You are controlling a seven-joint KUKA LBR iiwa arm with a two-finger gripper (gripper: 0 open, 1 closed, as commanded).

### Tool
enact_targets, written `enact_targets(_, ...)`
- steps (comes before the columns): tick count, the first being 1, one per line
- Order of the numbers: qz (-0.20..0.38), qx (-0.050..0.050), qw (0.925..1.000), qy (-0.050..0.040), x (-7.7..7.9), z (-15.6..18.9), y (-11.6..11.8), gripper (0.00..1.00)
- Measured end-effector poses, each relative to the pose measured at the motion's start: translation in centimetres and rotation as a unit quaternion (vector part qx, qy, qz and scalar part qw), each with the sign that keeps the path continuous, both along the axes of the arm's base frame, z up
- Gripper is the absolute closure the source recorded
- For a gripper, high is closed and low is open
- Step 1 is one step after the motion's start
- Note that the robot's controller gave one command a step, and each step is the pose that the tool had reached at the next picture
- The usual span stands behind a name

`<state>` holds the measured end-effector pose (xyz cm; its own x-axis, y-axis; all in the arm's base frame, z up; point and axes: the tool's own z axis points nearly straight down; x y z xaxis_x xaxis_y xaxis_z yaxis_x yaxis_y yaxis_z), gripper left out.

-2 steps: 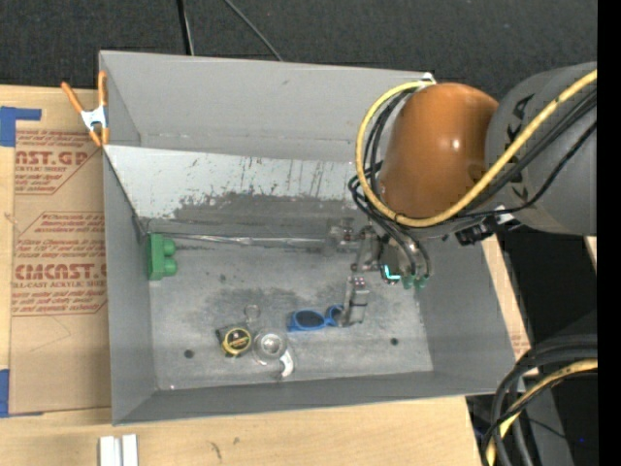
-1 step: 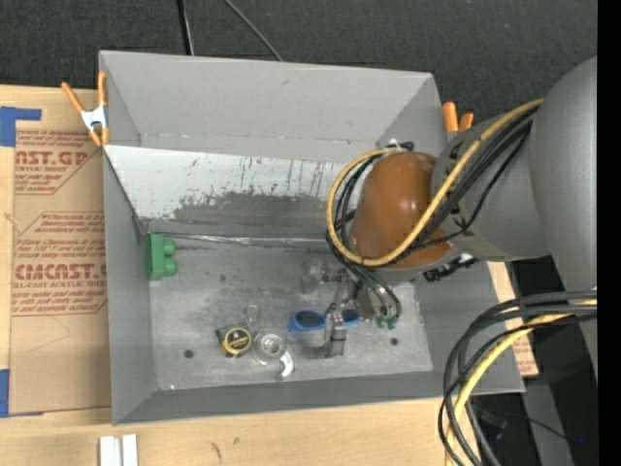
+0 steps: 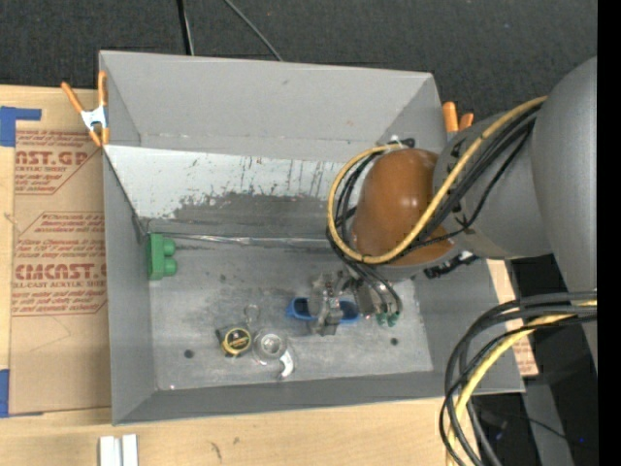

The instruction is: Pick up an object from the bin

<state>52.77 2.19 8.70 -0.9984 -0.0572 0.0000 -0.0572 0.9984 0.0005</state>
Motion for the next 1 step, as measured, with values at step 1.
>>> enact_targets(1,-0.014,0.000,0.9999,-0.0051,0.74,15.32,-0.29,1.00)
